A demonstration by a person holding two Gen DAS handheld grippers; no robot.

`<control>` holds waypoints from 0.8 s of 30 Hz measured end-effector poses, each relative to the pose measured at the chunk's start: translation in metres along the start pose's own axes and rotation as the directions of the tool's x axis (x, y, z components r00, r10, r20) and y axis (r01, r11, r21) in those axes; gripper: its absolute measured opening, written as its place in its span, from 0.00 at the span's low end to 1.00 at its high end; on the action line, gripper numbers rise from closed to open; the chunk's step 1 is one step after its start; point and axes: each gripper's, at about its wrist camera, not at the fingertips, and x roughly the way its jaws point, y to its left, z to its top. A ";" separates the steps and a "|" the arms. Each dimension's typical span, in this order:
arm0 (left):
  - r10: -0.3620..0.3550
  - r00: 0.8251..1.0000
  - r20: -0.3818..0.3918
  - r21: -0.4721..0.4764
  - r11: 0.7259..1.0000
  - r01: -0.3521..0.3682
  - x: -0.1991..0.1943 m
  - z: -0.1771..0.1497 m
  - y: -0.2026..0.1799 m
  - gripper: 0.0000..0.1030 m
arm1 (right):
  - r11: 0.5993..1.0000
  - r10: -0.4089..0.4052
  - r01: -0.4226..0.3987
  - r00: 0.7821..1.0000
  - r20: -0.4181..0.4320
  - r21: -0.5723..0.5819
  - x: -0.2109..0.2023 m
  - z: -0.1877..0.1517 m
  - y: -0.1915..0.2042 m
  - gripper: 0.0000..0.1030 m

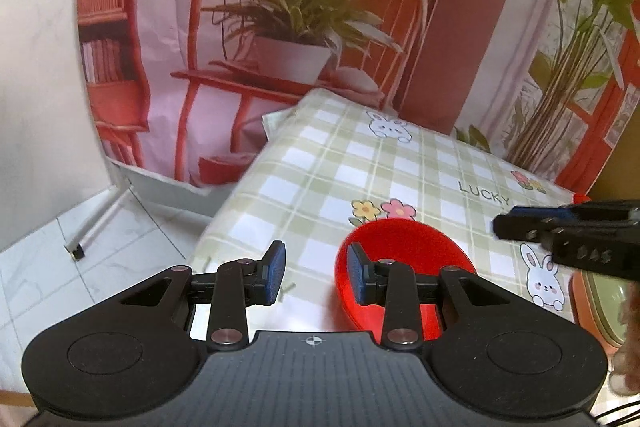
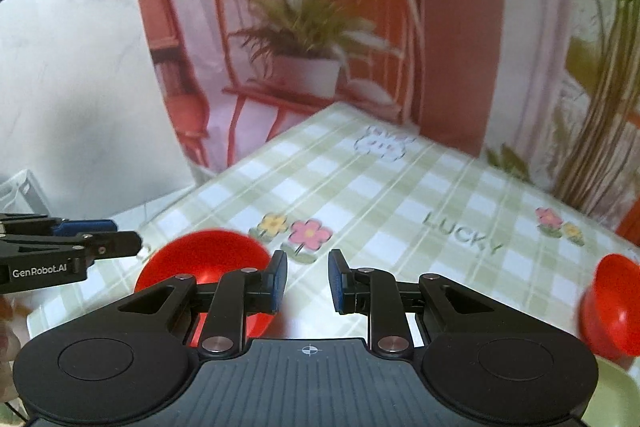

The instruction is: Organize plates and bowls

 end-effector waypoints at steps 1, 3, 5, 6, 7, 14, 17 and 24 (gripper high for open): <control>-0.004 1.000 -0.004 -0.007 1.000 0.004 0.002 -0.002 0.000 0.35 | 1.000 0.002 -0.002 1.000 -0.011 -0.004 0.003 -0.002 0.002 0.21; -0.011 1.000 -0.015 -0.012 1.000 0.011 0.006 -0.007 -0.001 0.35 | 1.000 0.004 -0.005 1.000 -0.030 -0.006 0.009 -0.005 0.005 0.21; -0.013 1.000 -0.028 -0.013 1.000 0.013 0.011 -0.011 -0.004 0.35 | 1.000 0.008 -0.008 0.999 -0.050 -0.003 0.014 -0.008 0.007 0.21; -0.014 0.999 -0.035 -0.014 1.000 0.013 0.014 -0.013 -0.004 0.35 | 1.000 0.008 -0.008 0.998 -0.060 -0.001 0.016 -0.010 0.008 0.21; -0.015 0.999 -0.041 -0.020 1.000 0.014 0.016 -0.015 -0.004 0.35 | 1.000 0.009 -0.010 0.998 -0.069 0.000 0.019 -0.011 0.009 0.21; -0.031 0.998 -0.063 -0.051 0.998 0.027 0.025 -0.024 -0.004 0.35 | 1.000 0.022 -0.022 0.995 -0.101 0.007 0.029 -0.019 0.010 0.21; -0.031 0.997 -0.068 -0.064 0.998 0.026 0.027 -0.026 -0.005 0.34 | 1.000 0.028 -0.027 0.994 -0.105 0.007 0.031 -0.021 0.011 0.19; -0.038 0.997 -0.070 -0.091 0.995 0.032 0.029 -0.030 -0.006 0.32 | 0.999 0.051 -0.050 0.992 -0.112 0.008 0.033 -0.024 0.013 0.15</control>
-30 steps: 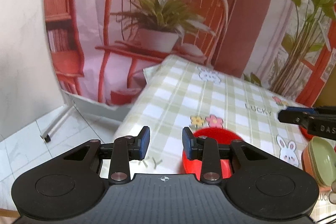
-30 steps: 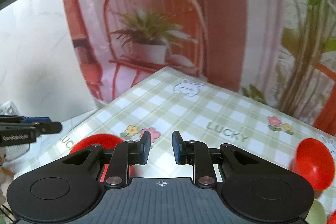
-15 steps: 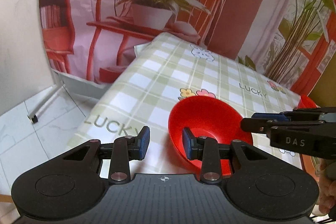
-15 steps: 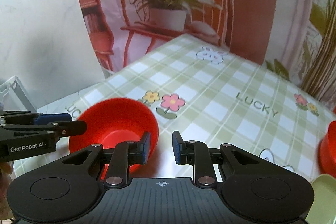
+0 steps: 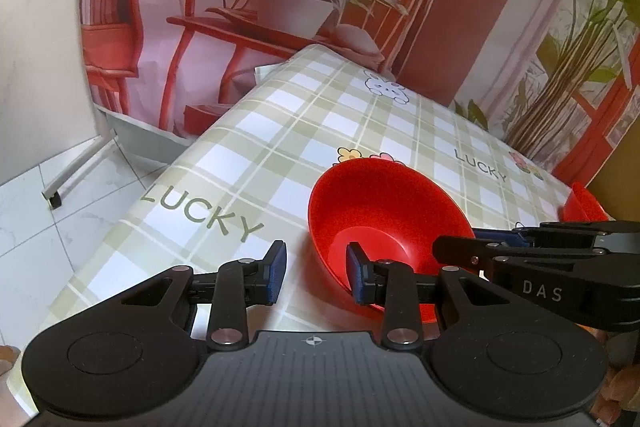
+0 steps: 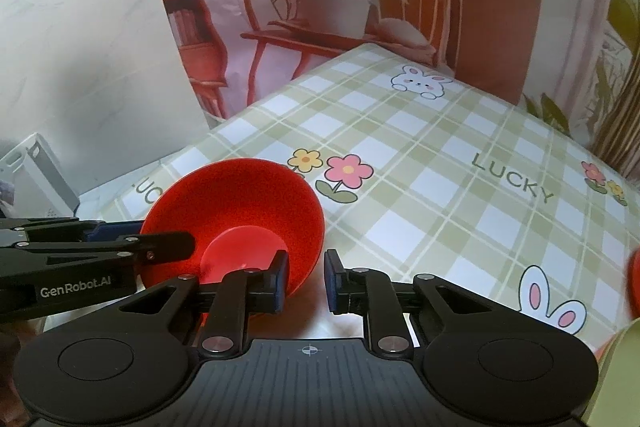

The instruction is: Organize plates and bowls

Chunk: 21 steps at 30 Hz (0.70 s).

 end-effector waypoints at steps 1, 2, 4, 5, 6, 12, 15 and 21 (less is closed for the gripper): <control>-0.002 1.000 0.002 0.000 1.000 0.002 0.000 -0.001 -0.001 0.30 | 1.000 0.005 -0.005 1.000 0.002 0.003 0.000 0.000 0.000 0.14; -0.006 1.000 0.003 0.001 1.000 0.006 0.000 -0.001 -0.001 0.26 | 1.000 0.008 -0.008 1.000 0.003 0.003 0.000 -0.001 0.000 0.13; -0.018 1.000 0.003 0.004 1.000 0.018 0.000 -0.001 -0.004 0.18 | 1.000 0.011 -0.011 1.000 0.007 0.004 -0.001 -0.001 0.000 0.13; -0.016 1.000 0.003 0.007 1.000 0.016 0.000 -0.001 -0.005 0.18 | 1.000 0.012 -0.012 1.000 0.007 0.006 -0.002 -0.002 -0.001 0.13; -0.013 1.000 0.003 0.010 1.000 0.013 0.000 -0.001 -0.006 0.17 | 1.000 0.013 -0.013 1.000 0.008 0.011 -0.003 -0.003 -0.001 0.13; -0.014 1.000 -0.010 0.015 1.000 0.014 -0.004 -0.003 -0.011 0.17 | 0.998 0.023 -0.025 0.999 0.037 0.058 -0.013 -0.008 -0.008 0.12; -0.013 1.000 -0.015 0.028 1.000 0.013 -0.005 -0.002 -0.015 0.17 | 0.996 0.024 -0.028 0.998 0.054 0.082 -0.021 -0.011 -0.014 0.12; -0.023 1.000 -0.012 0.060 0.998 0.024 -0.011 0.002 -0.034 0.17 | 0.992 0.010 -0.023 0.994 0.107 0.124 -0.045 -0.015 -0.025 0.11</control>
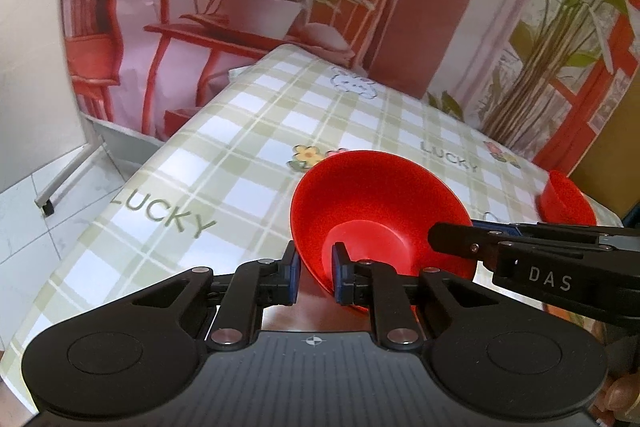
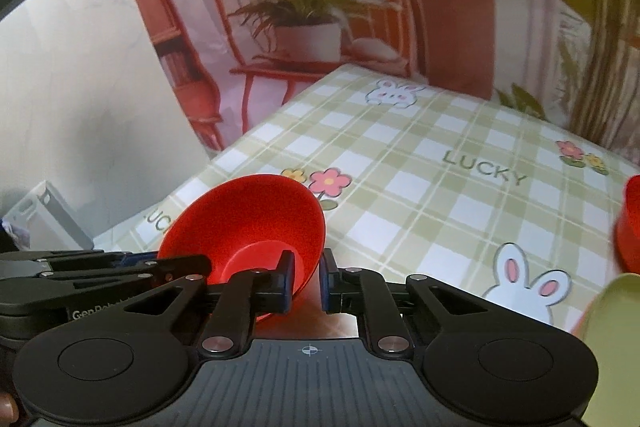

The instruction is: Organize plates and bowls

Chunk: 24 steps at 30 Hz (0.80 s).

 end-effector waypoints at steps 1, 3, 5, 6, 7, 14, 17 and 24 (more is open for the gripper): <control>-0.003 1.000 0.004 0.007 1.000 0.003 -0.002 0.002 -0.003 0.17 | 1.000 -0.002 0.002 1.000 0.013 0.006 -0.006 0.000 -0.002 0.11; -0.012 1.000 0.013 0.021 1.000 0.011 -0.005 0.005 -0.011 0.17 | 1.000 -0.005 0.005 1.000 0.030 0.025 -0.015 0.000 -0.009 0.12; -0.017 1.000 0.020 0.042 0.999 0.017 -0.007 0.008 -0.020 0.17 | 0.999 -0.012 0.009 0.999 0.050 0.045 -0.023 0.001 -0.016 0.12; -0.019 1.000 0.022 0.052 0.998 0.018 -0.008 0.009 -0.024 0.17 | 0.999 -0.015 0.012 0.998 0.061 0.052 -0.028 0.001 -0.019 0.12; -0.022 0.999 0.024 0.064 0.998 0.020 -0.008 0.011 -0.029 0.17 | 0.998 -0.019 0.015 0.997 0.074 0.059 -0.033 0.002 -0.022 0.12; -0.047 0.999 0.017 0.102 0.994 0.045 -0.007 0.019 -0.063 0.17 | 0.993 -0.041 0.024 0.987 0.153 0.114 -0.067 0.004 -0.050 0.12; -0.068 0.998 0.016 0.114 0.991 0.066 -0.008 0.023 -0.078 0.17 | 0.991 -0.058 0.034 0.982 0.181 0.132 -0.079 0.005 -0.062 0.12; -0.096 0.995 0.012 0.192 0.977 0.092 -0.006 0.025 -0.122 0.17 | 0.976 -0.102 0.050 0.965 0.242 0.213 -0.109 -0.001 -0.099 0.12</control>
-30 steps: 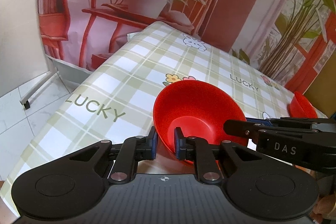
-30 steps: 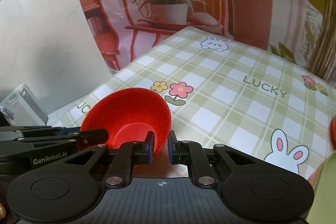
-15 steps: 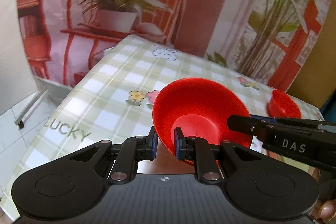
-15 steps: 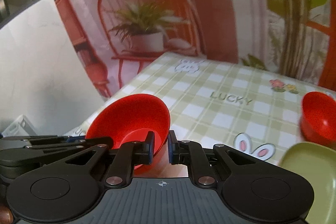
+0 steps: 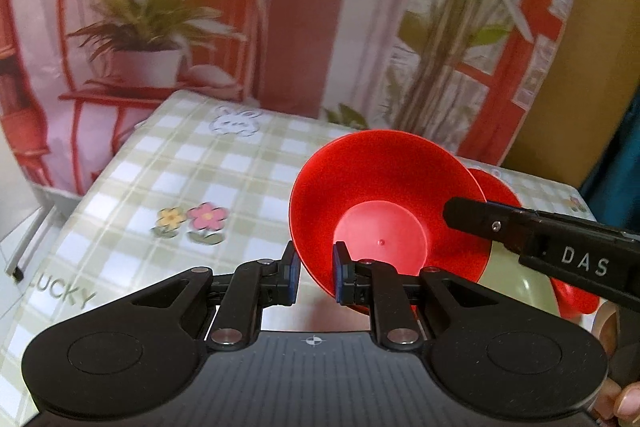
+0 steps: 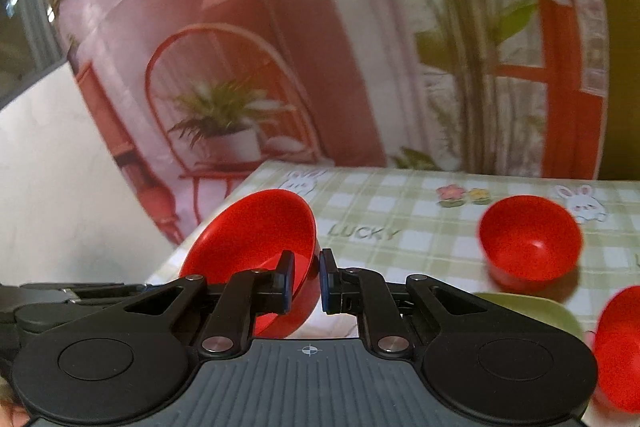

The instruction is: Organize plates and bowls

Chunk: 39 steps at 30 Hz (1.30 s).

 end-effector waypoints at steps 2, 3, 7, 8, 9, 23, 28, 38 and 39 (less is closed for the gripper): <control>-0.012 1.000 -0.002 0.017 1.000 0.012 0.003 0.002 -0.012 0.18 | 1.000 -0.014 0.014 1.000 0.018 0.020 -0.007 0.000 -0.011 0.12; -0.019 1.000 -0.002 0.026 0.999 0.019 0.005 0.004 -0.018 0.18 | 0.999 -0.022 0.022 0.999 0.025 0.027 -0.011 0.000 -0.017 0.12; -0.042 0.999 -0.003 0.065 0.997 0.042 0.010 0.008 -0.044 0.17 | 0.996 -0.051 0.048 0.997 0.051 0.070 -0.025 -0.001 -0.041 0.12; -0.049 0.999 -0.003 0.072 0.996 0.049 0.012 0.008 -0.050 0.17 | 0.995 -0.059 0.054 0.997 0.059 0.080 -0.028 -0.001 -0.046 0.12; -0.057 0.998 -0.004 0.079 0.995 0.058 0.013 0.009 -0.056 0.17 | 0.994 -0.067 0.061 0.996 0.066 0.088 -0.032 -0.001 -0.052 0.12; -0.168 0.985 -0.034 0.188 0.967 0.171 0.040 0.006 -0.146 0.18 | 0.965 -0.196 0.169 0.973 0.122 0.201 -0.078 -0.005 -0.133 0.12; -0.192 0.980 -0.051 0.224 0.954 0.198 0.049 0.002 -0.170 0.18 | 0.952 -0.231 0.199 0.965 0.125 0.231 -0.090 -0.011 -0.154 0.12; -0.225 0.970 -0.088 0.265 0.934 0.241 0.058 -0.006 -0.204 0.18 | 0.935 -0.276 0.235 0.953 0.128 0.267 -0.110 -0.019 -0.183 0.12; -0.229 0.969 -0.091 0.269 0.931 0.245 0.059 -0.007 -0.207 0.18 | 0.933 -0.280 0.238 0.951 0.128 0.271 -0.112 -0.021 -0.186 0.12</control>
